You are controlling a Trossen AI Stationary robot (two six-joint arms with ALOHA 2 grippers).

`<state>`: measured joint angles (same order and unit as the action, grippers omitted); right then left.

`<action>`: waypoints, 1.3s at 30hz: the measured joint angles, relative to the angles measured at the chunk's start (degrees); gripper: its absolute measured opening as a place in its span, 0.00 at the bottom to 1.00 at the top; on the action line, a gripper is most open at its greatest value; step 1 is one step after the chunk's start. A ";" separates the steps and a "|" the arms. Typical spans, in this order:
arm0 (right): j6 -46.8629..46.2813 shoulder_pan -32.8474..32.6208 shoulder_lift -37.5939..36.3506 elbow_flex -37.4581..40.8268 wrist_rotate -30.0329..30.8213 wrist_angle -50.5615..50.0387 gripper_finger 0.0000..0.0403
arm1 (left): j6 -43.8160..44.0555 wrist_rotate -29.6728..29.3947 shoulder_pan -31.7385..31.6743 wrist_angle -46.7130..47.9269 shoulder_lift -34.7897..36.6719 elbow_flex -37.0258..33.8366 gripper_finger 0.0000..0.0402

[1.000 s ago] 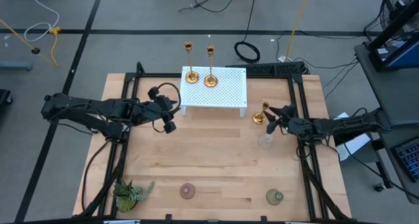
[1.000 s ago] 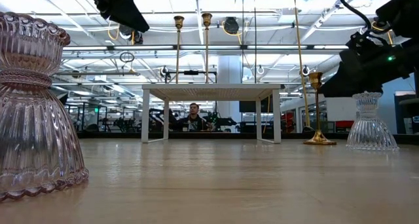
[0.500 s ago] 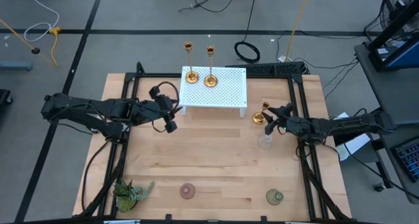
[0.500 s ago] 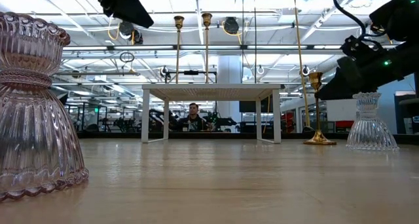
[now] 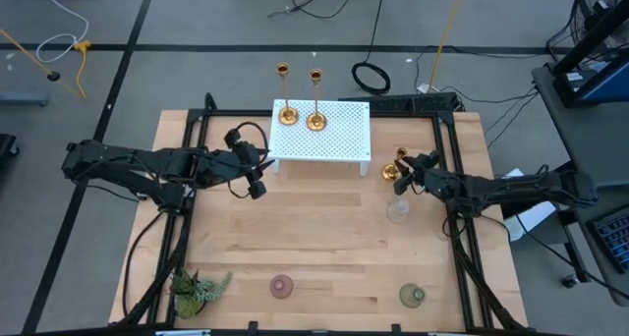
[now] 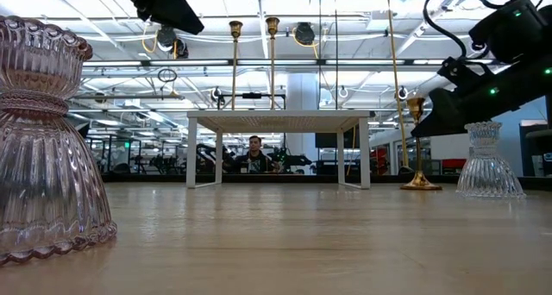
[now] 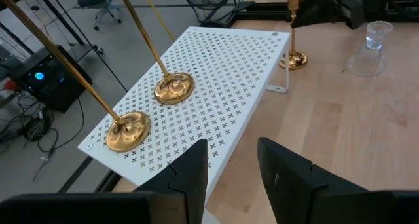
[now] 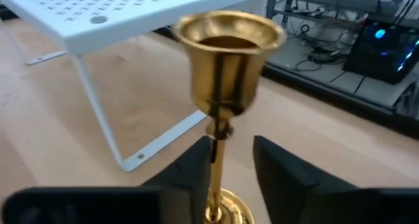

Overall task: Pick & Place candle stick holders
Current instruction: Put the middle right golden candle holder on the shelf

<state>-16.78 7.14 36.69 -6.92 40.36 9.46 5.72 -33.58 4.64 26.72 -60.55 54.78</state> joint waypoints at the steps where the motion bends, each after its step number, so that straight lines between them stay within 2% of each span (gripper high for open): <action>1: 0.21 0.41 0.11 0.00 -0.01 0.06 0.19 | 0.00 0.00 0.00 0.00 0.00 0.00 0.35; 4: 0.34 1.11 0.41 0.00 0.02 0.04 0.06 | -0.26 0.00 0.00 0.02 0.00 0.00 0.35; 6: 0.42 1.16 0.39 0.00 0.02 0.04 0.03 | -1.14 0.00 0.00 0.02 0.00 0.00 0.35; 13: 1.05 1.05 0.37 0.00 -0.17 2.72 0.02 | -1.51 0.00 0.00 0.09 0.00 0.00 0.35; 21: 9.30 1.05 -1.31 -0.02 0.00 16.47 0.02 | -2.43 -0.01 0.00 0.43 0.00 0.00 0.35; 26: 18.18 1.04 -2.90 -0.10 0.14 28.45 0.02 | -2.45 -0.02 0.00 0.61 0.00 0.00 0.35; 28: 22.02 0.99 -3.40 -1.17 2.16 30.05 0.02 | -2.45 0.00 0.00 0.65 0.00 0.00 0.35; 32: 28.89 1.05 -3.15 -6.38 9.22 27.08 0.02 | -2.47 0.00 0.00 0.93 0.00 0.00 0.35; 34: 31.03 1.03 -2.41 -9.74 8.24 27.04 0.02 | -2.48 0.00 0.00 0.94 0.00 0.00 0.35; 39: 31.17 1.03 2.46 -19.48 -1.25 24.18 0.02 | -2.60 -0.01 0.00 0.24 0.00 0.00 0.35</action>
<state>14.39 8.16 39.15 -26.40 39.11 33.64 3.12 -33.60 4.64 26.96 -60.55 54.78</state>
